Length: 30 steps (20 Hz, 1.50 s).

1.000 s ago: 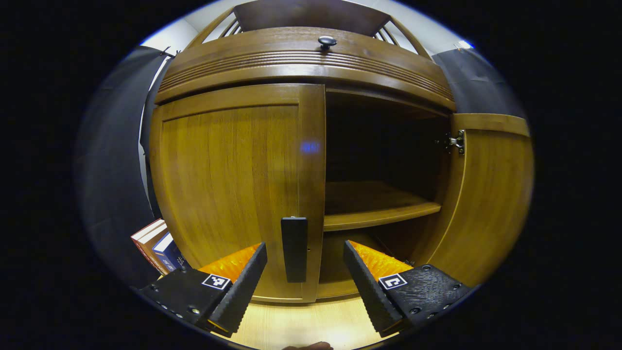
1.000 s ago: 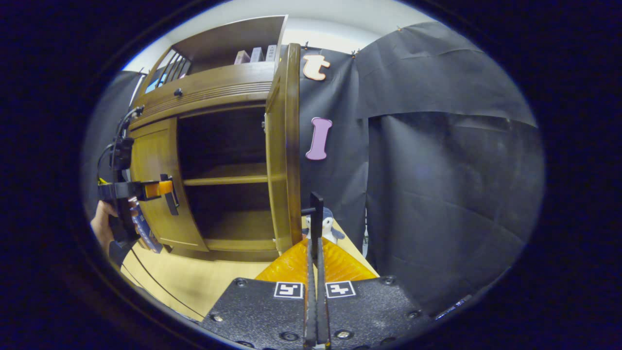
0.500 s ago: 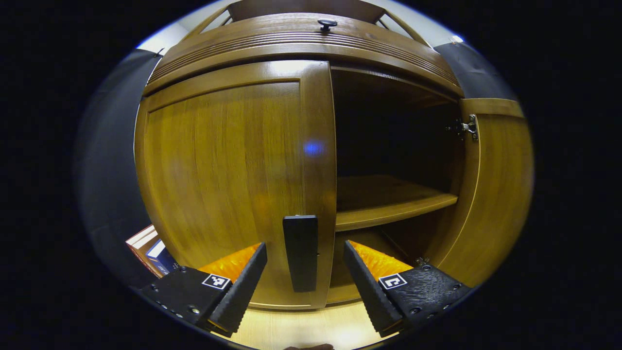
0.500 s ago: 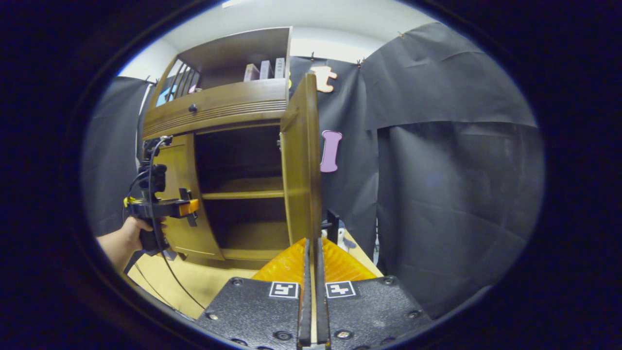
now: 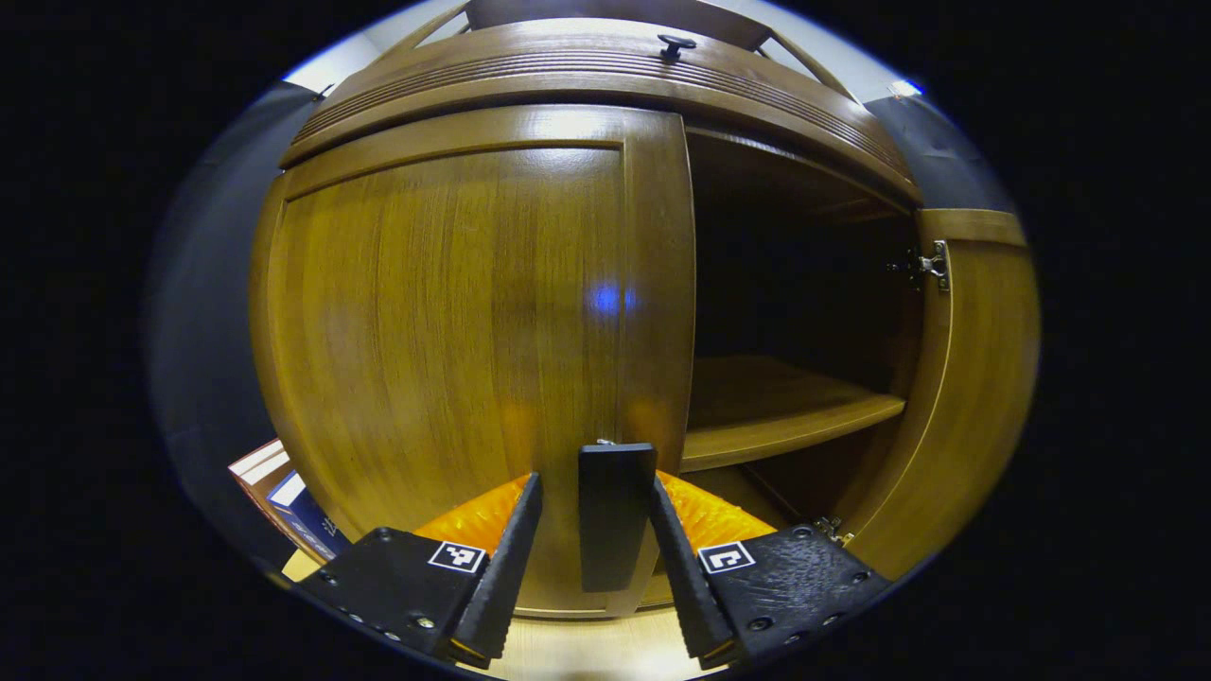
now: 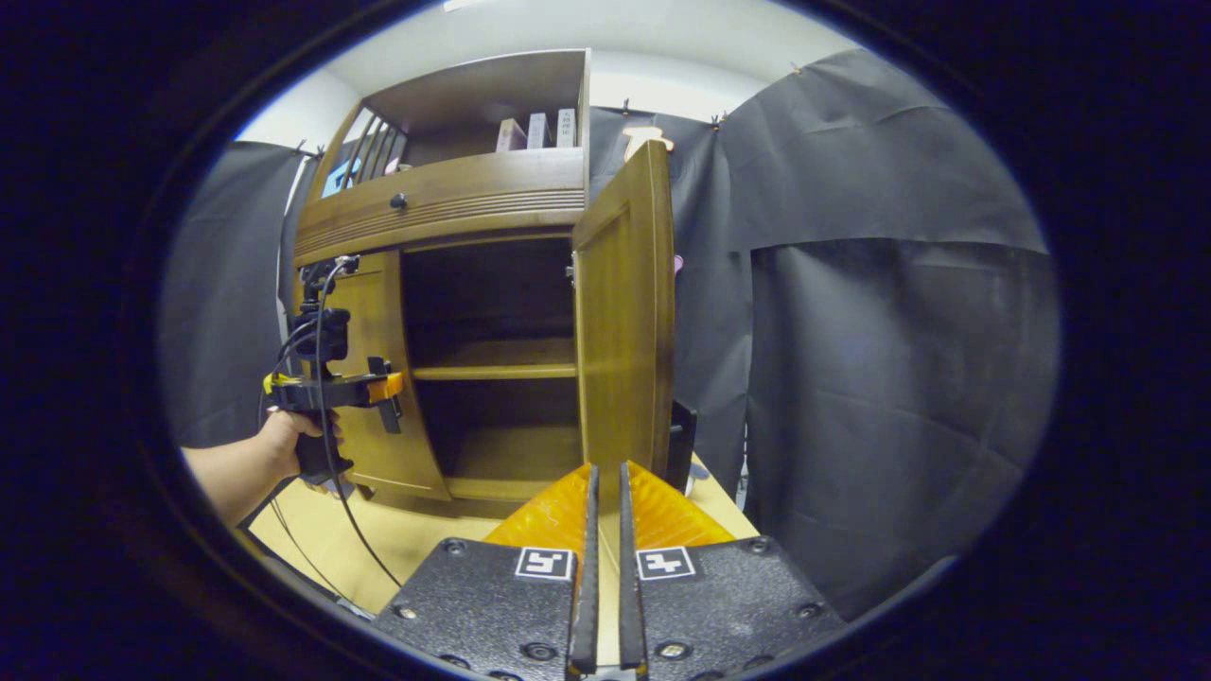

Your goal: Open the right door of the double-door shoe cabinet with the right hand, and open the left door with the left hand.

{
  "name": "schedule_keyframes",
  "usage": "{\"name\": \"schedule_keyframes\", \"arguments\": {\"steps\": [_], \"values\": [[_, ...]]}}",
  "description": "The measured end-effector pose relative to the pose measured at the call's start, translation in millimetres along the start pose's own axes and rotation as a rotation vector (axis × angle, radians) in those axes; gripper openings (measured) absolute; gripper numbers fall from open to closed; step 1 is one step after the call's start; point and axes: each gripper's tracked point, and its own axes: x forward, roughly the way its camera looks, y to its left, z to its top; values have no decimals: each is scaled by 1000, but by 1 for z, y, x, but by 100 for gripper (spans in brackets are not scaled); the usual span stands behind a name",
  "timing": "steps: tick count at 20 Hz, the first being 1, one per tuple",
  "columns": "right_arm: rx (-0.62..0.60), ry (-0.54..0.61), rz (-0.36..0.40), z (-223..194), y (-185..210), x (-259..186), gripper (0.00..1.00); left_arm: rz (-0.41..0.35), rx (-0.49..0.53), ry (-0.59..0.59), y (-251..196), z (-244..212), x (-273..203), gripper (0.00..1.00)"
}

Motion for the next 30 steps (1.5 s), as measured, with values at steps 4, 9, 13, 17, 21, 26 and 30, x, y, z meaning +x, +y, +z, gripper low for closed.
{"name": "schedule_keyframes", "arguments": {"steps": [4,9,13,17,21,26,30], "values": [[12,14,15,-3,6,-1,16,-9,65,-1,1,-3,1,69],[-7,21,33,-4,16,-1,29,-49,79,-3,-13,-8,12,37],[-21,54,59,-16,23,1,30,-67,80,-9,-10,-6,0,29],[-43,41,75,-10,31,1,35,-92,56,-11,-9,-7,-3,25],[-54,35,93,-10,38,6,53,-111,51,-7,-10,-8,-15,25],[-74,21,143,-6,56,15,68,-90,29,-11,-5,-15,-40,25],[-97,19,167,-11,66,21,67,-72,38,-10,-2,-19,-60,25]]}}
